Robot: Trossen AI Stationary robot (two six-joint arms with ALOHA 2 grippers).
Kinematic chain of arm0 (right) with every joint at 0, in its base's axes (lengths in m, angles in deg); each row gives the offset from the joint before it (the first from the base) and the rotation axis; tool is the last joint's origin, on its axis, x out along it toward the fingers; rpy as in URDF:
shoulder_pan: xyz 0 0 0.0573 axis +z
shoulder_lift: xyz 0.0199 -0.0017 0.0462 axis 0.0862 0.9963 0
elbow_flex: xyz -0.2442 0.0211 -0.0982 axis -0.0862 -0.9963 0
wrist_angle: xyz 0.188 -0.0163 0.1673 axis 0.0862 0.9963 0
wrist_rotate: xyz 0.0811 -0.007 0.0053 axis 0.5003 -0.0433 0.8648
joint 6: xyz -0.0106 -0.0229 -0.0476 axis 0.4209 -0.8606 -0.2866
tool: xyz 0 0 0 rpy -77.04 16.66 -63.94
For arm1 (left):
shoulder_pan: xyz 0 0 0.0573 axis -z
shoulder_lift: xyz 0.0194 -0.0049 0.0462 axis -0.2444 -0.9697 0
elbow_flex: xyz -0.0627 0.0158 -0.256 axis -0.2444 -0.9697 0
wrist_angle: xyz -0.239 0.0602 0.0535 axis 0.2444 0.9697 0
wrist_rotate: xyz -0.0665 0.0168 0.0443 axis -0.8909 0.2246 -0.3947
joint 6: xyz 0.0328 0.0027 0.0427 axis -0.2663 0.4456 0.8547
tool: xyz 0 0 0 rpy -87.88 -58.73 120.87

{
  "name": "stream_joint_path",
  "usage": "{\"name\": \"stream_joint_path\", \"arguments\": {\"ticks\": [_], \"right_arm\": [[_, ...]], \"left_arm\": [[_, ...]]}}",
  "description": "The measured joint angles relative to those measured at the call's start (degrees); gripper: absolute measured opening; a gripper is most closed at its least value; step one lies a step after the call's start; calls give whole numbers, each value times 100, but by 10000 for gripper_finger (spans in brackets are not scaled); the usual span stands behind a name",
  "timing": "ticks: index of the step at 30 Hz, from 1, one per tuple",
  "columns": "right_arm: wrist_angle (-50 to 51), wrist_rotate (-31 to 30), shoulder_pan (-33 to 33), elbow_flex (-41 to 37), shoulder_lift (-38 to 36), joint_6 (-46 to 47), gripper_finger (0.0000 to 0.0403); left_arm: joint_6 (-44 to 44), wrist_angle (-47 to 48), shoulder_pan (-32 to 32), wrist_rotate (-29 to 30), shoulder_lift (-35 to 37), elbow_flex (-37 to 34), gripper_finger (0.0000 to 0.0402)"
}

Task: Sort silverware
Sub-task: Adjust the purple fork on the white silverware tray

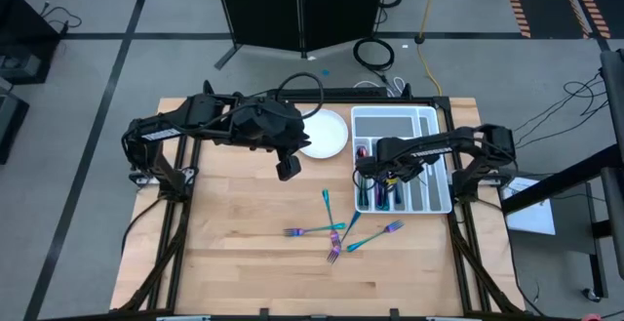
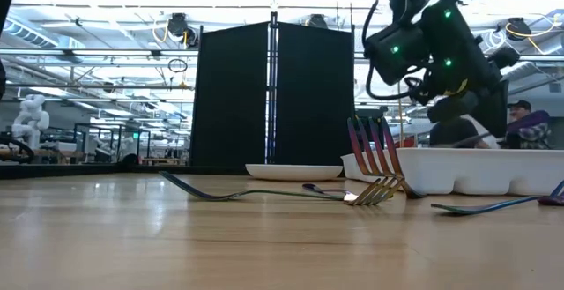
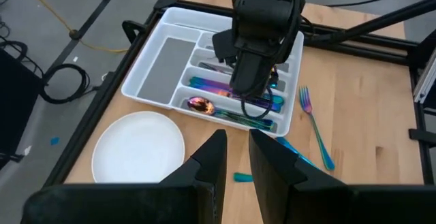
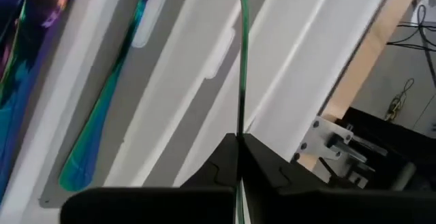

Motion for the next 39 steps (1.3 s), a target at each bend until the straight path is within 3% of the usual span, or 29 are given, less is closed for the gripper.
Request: {"name": "stream_joint_path", "arguments": {"ticks": [10, 27, 34, 39], "right_arm": [[-336, 150, 60, 0, -118, 8, 4], [-556, 564, 71, 76, -133, -97, 98], [-621, 209, 101, 428, -1120, -456, 109], [-1509, 162, 45, -142, -2201, -799, 101]], "left_arm": [[131, -68, 0, 3, 0, 0, 66], [126, -31, 0, 10, 0, 0, 66], [-20, 64, 0, 12, 0, 0, 66], [-358, 538, 11, -100, 0, 0, 66]]}}
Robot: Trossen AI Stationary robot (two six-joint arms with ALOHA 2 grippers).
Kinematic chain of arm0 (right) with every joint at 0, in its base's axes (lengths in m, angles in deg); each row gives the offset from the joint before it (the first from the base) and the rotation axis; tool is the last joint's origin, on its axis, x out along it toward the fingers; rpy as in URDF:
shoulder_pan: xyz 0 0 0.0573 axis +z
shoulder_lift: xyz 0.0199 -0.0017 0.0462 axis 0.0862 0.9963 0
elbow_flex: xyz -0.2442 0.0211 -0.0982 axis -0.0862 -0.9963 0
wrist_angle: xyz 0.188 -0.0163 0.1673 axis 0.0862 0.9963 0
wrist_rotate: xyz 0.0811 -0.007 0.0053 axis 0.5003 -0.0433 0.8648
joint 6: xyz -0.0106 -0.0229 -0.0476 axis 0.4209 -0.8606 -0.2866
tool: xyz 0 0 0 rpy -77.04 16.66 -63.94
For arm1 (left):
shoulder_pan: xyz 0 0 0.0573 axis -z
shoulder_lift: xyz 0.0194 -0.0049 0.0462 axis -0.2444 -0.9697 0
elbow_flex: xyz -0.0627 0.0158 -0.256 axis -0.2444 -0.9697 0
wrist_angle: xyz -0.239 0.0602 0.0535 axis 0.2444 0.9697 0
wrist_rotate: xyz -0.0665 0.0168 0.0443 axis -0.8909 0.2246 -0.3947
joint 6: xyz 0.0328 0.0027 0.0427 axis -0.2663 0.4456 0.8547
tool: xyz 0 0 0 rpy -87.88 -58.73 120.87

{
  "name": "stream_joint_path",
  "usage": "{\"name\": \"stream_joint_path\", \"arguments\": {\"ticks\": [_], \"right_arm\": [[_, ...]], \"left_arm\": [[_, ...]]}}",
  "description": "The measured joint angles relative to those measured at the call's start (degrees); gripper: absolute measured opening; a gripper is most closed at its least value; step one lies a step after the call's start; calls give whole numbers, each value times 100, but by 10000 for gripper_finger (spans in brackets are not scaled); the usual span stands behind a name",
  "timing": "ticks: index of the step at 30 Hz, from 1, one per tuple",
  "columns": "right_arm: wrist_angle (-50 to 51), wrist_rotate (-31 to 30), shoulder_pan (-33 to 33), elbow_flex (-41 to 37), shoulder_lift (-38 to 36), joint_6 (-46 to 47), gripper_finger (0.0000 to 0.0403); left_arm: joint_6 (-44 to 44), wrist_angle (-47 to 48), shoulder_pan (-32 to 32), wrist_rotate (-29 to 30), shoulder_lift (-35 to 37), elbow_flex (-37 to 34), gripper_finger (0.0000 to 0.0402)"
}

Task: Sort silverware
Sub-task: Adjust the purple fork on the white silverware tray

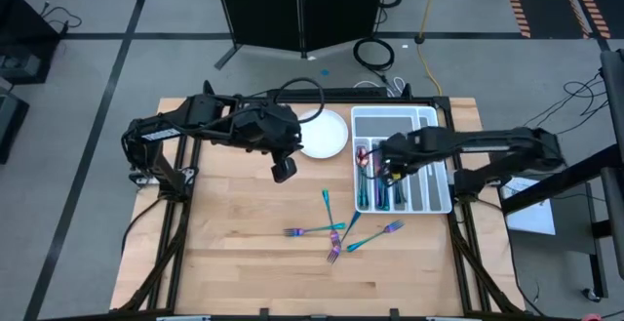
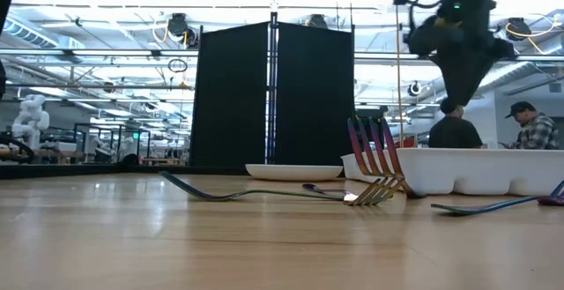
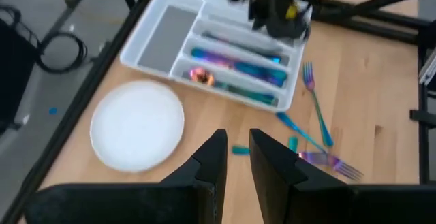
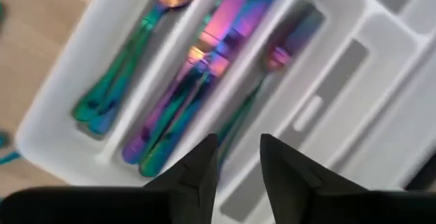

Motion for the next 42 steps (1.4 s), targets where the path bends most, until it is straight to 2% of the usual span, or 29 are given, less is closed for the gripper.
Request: {"name": "stream_joint_path", "arguments": {"ticks": [5, 10, 17, 29, 35, 42], "right_arm": [[-1305, 446, -641, -1233, -880, -400, 91], [-1961, 532, -1078, -1916, -731, -891, 85], [-2340, 504, -1154, -1983, -148, -1478, 84], [-2406, 582, -1199, -1976, 795, -1740, 73], [-2310, 687, -1205, -1976, 646, -1480, 15], [-1917, 696, -1201, -1991, -194, -1037, 6]], "left_arm": [[-270, 69, 100, -4, -5, -209, 66], [-409, -641, 71, -113, -8, -432, 66], [-665, -718, -56, -284, -15, -452, 66], [-722, -717, -65, -283, -17, -452, 66], [-712, -713, -65, -246, -17, -452, 66], [-565, -708, -89, -236, -17, -452, 66]]}}
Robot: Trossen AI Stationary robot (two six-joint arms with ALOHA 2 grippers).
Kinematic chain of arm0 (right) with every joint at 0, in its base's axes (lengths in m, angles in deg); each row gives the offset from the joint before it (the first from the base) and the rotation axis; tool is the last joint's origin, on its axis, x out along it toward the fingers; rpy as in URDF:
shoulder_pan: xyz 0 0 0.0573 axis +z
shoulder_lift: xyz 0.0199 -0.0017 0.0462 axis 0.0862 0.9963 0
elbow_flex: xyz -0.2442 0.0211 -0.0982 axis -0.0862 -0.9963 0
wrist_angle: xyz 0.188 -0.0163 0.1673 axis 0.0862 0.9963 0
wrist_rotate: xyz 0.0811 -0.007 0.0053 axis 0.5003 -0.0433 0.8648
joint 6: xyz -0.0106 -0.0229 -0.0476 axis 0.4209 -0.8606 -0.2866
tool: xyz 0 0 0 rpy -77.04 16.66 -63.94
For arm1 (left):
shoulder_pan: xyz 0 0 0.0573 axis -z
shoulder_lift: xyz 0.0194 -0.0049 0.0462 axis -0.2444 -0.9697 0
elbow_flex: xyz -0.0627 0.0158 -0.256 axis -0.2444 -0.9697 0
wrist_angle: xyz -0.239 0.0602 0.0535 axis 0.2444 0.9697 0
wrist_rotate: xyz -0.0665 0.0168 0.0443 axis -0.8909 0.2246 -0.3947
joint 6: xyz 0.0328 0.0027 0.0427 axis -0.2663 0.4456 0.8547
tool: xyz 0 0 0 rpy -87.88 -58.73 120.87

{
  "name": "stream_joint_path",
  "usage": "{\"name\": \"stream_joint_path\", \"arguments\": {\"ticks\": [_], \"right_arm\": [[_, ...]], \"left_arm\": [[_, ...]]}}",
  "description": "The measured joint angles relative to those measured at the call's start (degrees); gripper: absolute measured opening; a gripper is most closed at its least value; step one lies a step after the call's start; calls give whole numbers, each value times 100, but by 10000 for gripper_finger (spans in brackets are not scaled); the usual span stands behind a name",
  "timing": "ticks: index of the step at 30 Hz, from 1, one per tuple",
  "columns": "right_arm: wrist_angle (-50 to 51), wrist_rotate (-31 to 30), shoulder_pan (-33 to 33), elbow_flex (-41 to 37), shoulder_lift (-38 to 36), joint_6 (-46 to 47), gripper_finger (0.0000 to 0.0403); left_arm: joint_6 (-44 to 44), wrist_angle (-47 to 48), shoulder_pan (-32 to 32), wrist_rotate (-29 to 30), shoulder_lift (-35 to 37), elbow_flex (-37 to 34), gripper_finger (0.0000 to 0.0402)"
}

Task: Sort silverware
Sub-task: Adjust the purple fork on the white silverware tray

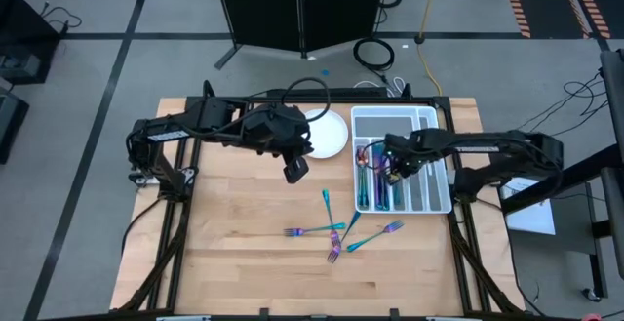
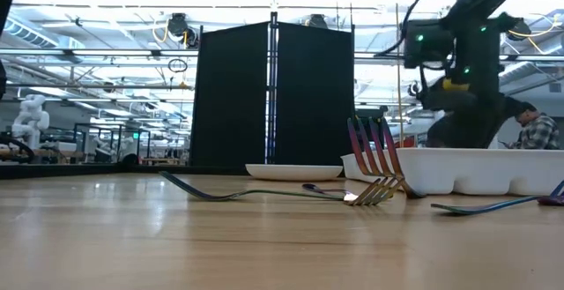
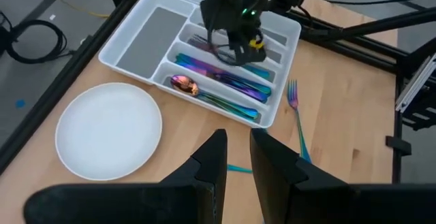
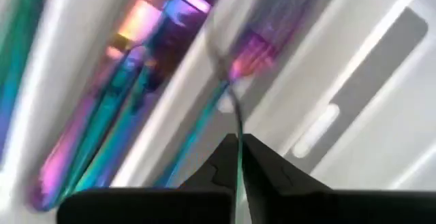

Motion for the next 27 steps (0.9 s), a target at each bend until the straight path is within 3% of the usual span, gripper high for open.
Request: {"name": "stream_joint_path", "arguments": {"ticks": [12, 18, 27], "right_arm": [[277, 69, 13, 9, -929, 1210, 0], [517, -296, 21, 9, -876, 1927, 0], [628, -144, 228, 11, -721, 3080, 0]], "left_arm": [[204, -11, -42, 12, 0, 0, 66], [320, -9, -42, 12, 0, 0, 66], [503, 11, -42, -132, 0, 0, 66]]}}
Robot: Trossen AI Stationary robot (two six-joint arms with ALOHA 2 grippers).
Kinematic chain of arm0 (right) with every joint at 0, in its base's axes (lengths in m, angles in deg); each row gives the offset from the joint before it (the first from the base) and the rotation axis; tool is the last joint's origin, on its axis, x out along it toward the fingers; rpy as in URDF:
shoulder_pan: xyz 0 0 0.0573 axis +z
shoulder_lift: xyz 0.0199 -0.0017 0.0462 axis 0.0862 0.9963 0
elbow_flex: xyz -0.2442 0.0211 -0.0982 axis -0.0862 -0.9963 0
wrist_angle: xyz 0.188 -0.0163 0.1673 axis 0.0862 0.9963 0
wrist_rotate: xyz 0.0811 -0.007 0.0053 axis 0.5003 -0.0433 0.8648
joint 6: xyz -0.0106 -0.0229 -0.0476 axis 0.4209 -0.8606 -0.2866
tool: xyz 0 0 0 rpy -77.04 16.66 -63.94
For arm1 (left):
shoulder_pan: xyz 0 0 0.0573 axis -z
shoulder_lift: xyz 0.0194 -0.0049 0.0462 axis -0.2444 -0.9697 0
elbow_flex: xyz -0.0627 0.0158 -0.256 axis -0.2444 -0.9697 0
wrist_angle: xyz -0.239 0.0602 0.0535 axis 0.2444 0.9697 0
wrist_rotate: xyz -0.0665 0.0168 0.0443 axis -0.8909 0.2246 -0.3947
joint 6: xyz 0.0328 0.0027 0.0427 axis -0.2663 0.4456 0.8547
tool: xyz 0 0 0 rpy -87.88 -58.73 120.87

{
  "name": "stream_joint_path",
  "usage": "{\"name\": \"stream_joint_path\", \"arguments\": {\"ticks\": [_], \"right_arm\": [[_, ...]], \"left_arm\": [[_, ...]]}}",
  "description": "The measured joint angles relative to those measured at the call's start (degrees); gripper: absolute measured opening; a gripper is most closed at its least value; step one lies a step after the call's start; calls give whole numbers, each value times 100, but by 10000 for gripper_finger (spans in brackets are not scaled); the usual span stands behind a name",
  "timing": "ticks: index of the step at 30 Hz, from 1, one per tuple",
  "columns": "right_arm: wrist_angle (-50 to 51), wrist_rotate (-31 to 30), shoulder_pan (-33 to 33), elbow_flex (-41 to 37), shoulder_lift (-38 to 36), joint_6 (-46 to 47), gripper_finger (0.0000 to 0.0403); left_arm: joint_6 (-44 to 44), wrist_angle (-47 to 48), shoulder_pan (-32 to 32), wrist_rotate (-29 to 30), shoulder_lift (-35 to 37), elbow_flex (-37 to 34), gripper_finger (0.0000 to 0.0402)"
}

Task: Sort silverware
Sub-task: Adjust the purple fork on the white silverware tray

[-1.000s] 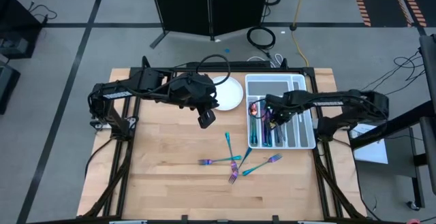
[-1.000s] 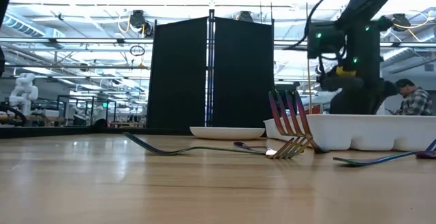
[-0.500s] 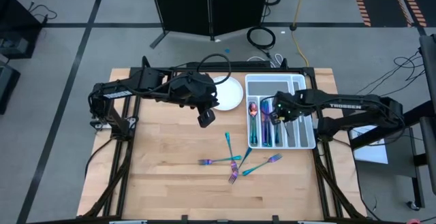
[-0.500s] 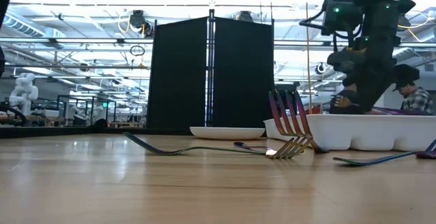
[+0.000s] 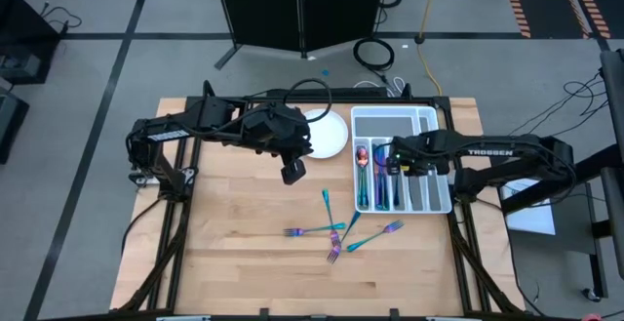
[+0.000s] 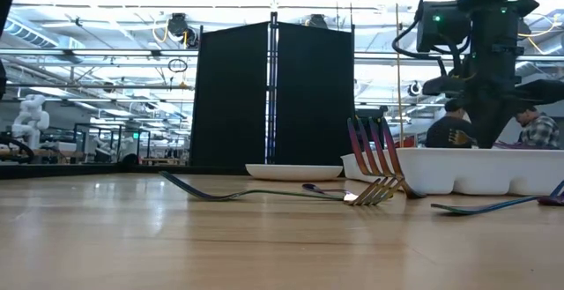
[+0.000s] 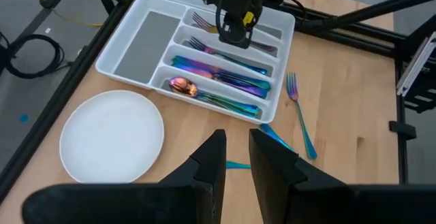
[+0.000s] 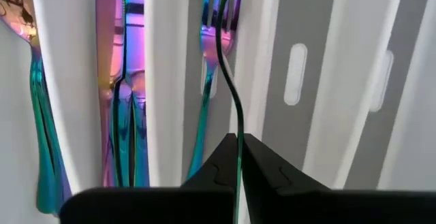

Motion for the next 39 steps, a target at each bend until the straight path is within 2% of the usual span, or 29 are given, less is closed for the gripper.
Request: {"name": "stream_joint_path", "arguments": {"ticks": [6, 9, 11, 14, 17, 24, 31, 39], "right_arm": [[52, 74, 12, 53, 85, 122, 0], [422, 119, 24, 477, 321, -44, 0], [996, -150, 56, 1012, 554, -161, 0], [2076, -889, 45, 1816, 924, -237, 0], [2565, -1285, 30, 2217, 1283, -189, 0], [2437, -1230, 43, 2264, 2229, -282, 0], [2308, -745, 5, 2264, 3015, -374, 0], [1916, -628, 53, 2262, 3390, -30, 2]], "left_arm": [[165, -3, 0, -13, 0, 0, 66], [308, -2, -4, -20, 0, 0, 66], [395, -2, -4, -24, 0, 0, 66], [453, 0, -4, -27, 0, 0, 66], [510, 28, -4, -58, 0, 0, 66], [608, 21, -4, -120, 30, 0, 66], [848, -11, -4, -389, 52, 0, 66], [1163, 32, -7, -616, 52, 0, 66]]}}
